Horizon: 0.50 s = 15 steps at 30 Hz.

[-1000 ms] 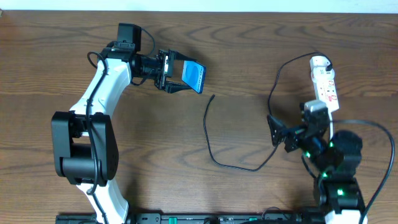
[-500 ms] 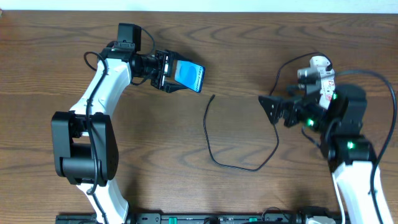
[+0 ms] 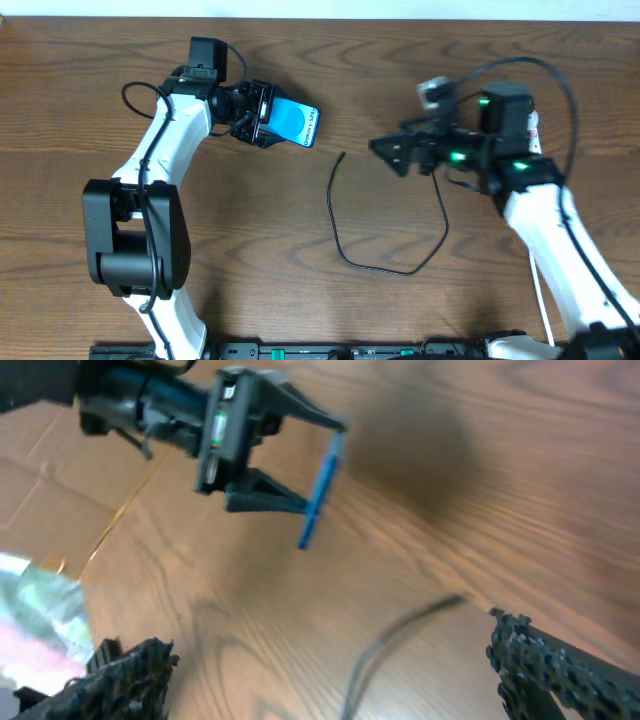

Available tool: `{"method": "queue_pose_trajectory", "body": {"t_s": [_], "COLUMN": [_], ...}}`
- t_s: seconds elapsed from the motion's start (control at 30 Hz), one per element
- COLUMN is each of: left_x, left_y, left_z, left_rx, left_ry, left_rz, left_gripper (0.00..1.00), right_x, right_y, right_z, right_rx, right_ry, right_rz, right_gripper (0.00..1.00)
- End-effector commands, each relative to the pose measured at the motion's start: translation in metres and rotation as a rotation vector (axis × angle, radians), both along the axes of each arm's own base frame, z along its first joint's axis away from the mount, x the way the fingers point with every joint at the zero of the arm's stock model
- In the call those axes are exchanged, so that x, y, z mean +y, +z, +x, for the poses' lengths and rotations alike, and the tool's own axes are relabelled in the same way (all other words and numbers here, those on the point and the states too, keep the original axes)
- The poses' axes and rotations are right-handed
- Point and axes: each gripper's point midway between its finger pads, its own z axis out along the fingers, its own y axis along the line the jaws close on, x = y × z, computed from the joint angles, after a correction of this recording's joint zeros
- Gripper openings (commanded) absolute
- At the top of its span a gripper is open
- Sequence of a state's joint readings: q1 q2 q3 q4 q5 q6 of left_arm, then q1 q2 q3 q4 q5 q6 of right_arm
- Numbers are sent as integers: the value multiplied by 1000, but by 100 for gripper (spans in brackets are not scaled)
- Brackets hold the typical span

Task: Plug charger to phone and switch on socket
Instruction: 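Move the right gripper left toward the phone held by the left gripper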

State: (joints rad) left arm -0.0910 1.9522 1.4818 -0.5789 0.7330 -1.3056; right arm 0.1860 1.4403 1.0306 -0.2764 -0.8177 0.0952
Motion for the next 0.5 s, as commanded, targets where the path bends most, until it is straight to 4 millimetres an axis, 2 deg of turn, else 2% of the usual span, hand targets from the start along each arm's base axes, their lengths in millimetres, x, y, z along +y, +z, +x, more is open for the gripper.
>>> {"method": "queue_pose_trajectory", "body": {"t_s": [0.0,0.07,0.23,0.33,0.47], "left_x": [-4,-7,-14,-19,-23], "left_y": [8,8,6,5,5], "left_z": [1,0,-3,-4,-6], "left_rx": [-25,-25,-27,-29,-29], "left_ry": [-6,-12,-25,-34,-45], "left_rz": [8,8,30,38,38], "left_gripper": [63,63,63,63,63], "right_x": [27,30,41,42,41], "right_y": [10,12,15,-4,-40], "right_z": [3,15,31,37,40], "right_rx": [-72,-96,50,120,281], "right_ry": [61,19,-75,-114,-173], "right_rz": [17,17,156,148,134], "right_gripper": [99,99,99,99,99]}}
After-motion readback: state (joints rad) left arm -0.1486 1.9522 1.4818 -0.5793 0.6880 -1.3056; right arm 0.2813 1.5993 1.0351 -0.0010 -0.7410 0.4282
